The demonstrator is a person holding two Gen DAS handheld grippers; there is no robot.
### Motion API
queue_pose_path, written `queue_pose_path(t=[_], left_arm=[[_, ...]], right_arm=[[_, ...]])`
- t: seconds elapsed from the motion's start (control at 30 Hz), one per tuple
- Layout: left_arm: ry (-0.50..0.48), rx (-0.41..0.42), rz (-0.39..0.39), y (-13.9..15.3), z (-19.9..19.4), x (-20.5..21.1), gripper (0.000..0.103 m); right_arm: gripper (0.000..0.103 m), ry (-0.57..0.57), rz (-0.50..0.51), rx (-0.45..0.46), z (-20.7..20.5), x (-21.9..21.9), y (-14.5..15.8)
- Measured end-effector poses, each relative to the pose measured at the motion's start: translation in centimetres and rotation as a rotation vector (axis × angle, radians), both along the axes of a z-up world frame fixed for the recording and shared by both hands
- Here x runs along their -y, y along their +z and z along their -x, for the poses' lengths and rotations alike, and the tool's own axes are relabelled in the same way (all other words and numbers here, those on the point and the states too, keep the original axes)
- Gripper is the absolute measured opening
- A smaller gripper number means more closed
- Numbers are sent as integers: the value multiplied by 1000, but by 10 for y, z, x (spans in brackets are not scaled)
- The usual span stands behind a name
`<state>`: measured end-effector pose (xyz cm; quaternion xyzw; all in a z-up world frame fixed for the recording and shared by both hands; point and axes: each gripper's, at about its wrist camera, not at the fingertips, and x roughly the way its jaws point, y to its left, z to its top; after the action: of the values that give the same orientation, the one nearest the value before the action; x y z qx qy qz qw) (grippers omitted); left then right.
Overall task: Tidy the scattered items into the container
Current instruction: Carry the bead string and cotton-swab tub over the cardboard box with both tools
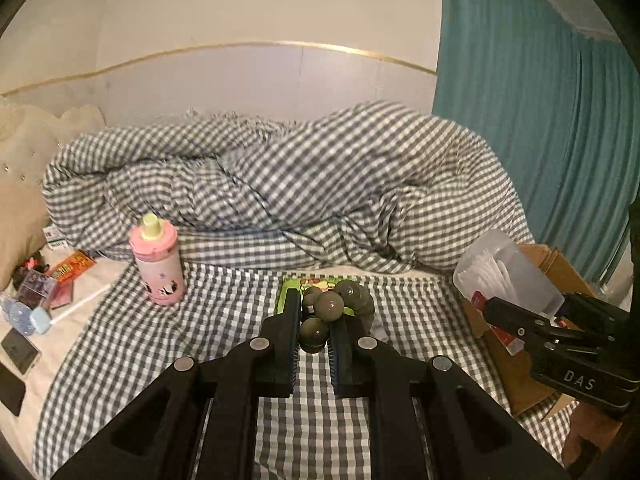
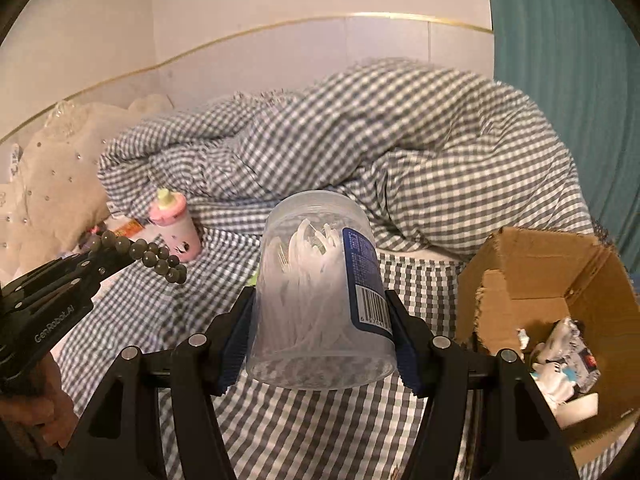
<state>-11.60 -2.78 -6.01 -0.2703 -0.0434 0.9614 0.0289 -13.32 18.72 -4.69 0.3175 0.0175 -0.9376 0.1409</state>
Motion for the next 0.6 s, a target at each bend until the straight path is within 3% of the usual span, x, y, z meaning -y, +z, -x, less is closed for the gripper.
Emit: queue_pose_path(t=[0.4,0.6], left_arm=[[2,-89,23,47,-55,-10,11],[2,-112,34,58,-69,-16,12]], right_arm=[[61,-24,18,-83,-51,-16,43],[61,-61,57,-97,-66,-35,49]])
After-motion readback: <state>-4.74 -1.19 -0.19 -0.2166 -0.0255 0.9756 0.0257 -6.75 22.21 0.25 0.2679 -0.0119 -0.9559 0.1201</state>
